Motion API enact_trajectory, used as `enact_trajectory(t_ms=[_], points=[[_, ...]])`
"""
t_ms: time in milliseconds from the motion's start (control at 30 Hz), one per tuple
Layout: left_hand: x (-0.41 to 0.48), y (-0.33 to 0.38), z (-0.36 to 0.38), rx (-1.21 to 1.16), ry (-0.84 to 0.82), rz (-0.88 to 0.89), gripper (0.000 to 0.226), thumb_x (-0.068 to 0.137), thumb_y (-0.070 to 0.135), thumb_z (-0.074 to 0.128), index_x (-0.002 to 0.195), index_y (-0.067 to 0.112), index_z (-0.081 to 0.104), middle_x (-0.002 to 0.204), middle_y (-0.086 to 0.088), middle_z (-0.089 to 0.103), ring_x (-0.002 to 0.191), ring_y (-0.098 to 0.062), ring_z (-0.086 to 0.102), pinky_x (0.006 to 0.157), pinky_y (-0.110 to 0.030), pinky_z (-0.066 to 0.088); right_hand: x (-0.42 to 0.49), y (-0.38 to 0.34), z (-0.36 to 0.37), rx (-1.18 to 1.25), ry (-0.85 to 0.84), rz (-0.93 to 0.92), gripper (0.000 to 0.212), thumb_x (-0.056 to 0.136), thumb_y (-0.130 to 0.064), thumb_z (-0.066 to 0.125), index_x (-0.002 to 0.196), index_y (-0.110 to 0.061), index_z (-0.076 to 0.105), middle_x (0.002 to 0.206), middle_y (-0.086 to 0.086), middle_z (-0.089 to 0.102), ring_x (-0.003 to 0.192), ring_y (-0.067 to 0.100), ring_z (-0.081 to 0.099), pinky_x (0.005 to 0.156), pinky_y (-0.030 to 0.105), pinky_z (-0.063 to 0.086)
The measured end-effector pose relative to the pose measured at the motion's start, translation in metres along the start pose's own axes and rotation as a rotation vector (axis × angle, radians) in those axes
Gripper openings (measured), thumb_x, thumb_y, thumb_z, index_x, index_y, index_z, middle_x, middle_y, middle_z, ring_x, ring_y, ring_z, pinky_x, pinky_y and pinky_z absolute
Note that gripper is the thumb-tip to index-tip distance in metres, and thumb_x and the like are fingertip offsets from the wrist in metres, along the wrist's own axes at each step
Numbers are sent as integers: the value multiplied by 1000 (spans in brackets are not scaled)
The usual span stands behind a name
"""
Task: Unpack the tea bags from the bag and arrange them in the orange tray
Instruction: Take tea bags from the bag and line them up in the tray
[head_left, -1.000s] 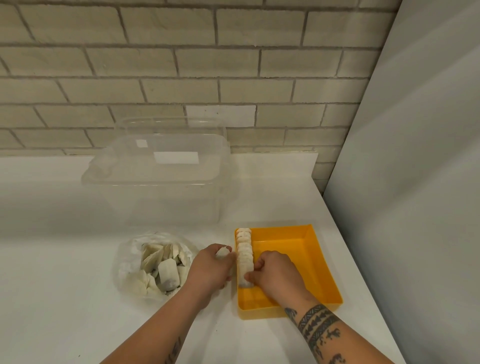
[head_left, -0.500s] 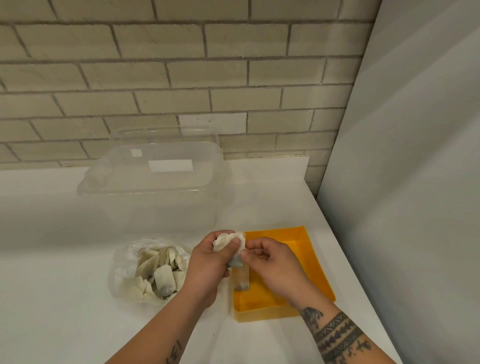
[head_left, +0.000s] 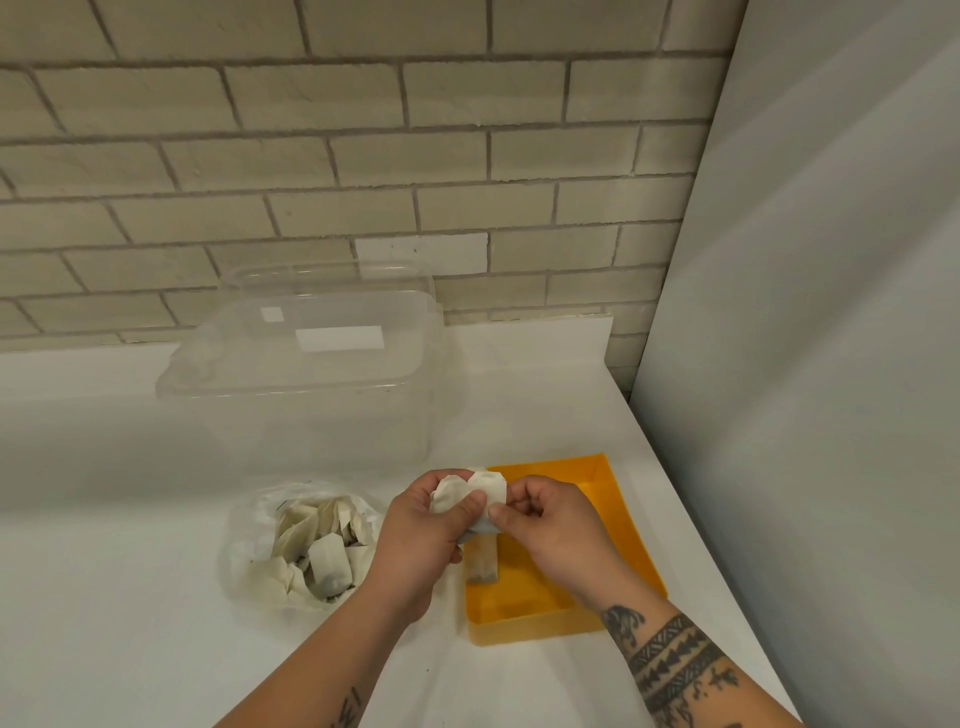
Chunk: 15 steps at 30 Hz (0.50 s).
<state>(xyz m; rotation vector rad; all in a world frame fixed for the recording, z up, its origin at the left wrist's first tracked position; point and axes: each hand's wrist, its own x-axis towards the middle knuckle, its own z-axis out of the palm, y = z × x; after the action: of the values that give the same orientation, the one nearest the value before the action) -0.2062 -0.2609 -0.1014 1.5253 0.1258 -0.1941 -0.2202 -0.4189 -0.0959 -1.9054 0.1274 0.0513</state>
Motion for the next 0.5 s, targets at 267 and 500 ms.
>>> enact_trajectory(t_ms=[267, 500], points=[[8, -6, -9, 183, 160, -74, 23, 102, 18, 48, 105, 33, 65, 97, 0, 72, 87, -20, 70, 59, -28, 49, 9, 17, -20, -120, 56, 81, 12, 85, -26, 79, 80, -22, 68, 76, -9, 68, 69, 6, 59, 61, 19, 44], [11, -19, -10, 363, 36, -209, 11, 99, 32, 58, 105, 25, 64, 91, -6, 72, 69, -17, 66, 53, -25, 49, 10, 32, 3, -354, -174, 246, 15, 79, -29, 83, 82, -20, 70, 81, -7, 69, 72, 9, 57, 69, 27, 51]])
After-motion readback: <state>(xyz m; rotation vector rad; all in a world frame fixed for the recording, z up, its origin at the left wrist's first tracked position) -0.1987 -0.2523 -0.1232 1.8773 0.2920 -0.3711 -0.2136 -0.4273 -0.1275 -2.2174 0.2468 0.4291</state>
